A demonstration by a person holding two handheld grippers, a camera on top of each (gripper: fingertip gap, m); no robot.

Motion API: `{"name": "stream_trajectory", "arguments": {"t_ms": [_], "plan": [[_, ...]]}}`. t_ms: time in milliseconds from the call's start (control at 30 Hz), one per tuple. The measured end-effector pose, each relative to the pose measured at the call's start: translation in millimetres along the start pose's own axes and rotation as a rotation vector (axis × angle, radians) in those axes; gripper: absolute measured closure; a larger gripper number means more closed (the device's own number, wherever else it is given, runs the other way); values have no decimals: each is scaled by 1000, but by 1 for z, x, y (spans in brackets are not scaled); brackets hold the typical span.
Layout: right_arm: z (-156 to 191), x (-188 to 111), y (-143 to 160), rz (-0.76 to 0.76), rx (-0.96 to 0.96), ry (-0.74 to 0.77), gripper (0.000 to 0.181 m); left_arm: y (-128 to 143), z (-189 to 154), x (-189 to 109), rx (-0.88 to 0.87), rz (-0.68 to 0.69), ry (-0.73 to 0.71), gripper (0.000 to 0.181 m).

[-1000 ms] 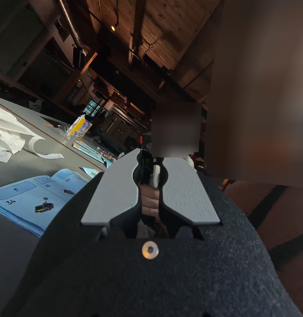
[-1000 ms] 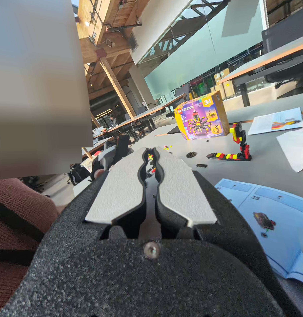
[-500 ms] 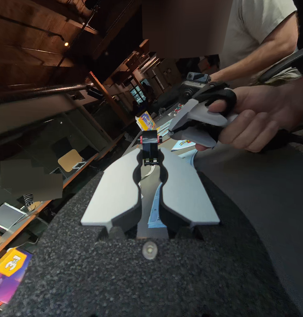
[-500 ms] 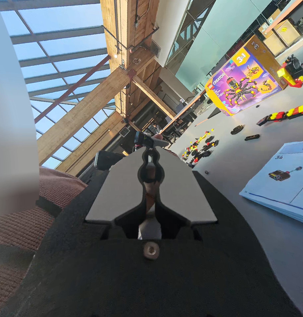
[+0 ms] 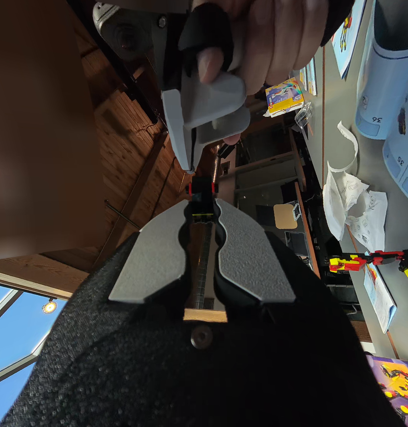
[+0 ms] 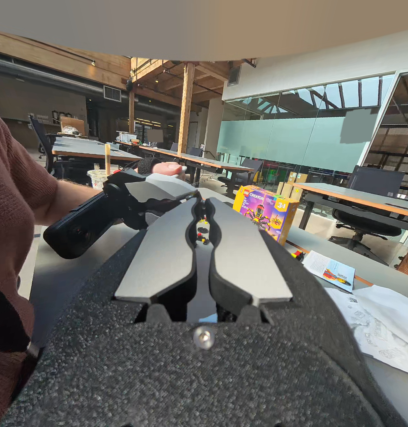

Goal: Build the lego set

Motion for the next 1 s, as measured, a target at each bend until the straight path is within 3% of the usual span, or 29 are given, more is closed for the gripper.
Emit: {"name": "stream_trajectory", "arguments": {"t_ms": [133,300,833,1000], "plan": [[1,2,1,57,-114,-19,177,-5,1,1,1,-15,7,164],[1,1,1,101,-96,-119,177,-6,-2,0,4,-52,45,164],[-3,3,11,186,197,-369,176,-8,-5,0,-32,-102,75,164],[-7,4,9,180,246,-363,172,-5,-8,1,-63,-64,74,165]]}}
Point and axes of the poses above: each gripper's, where its closed fingertips meet, x out along the fingers, y out of its underside, z = x × y across the jaws, the point moved 6 cm from there along -x, back along the fingers, and after that the axes turned 6 degrees about -x, right-handed, at the moved point
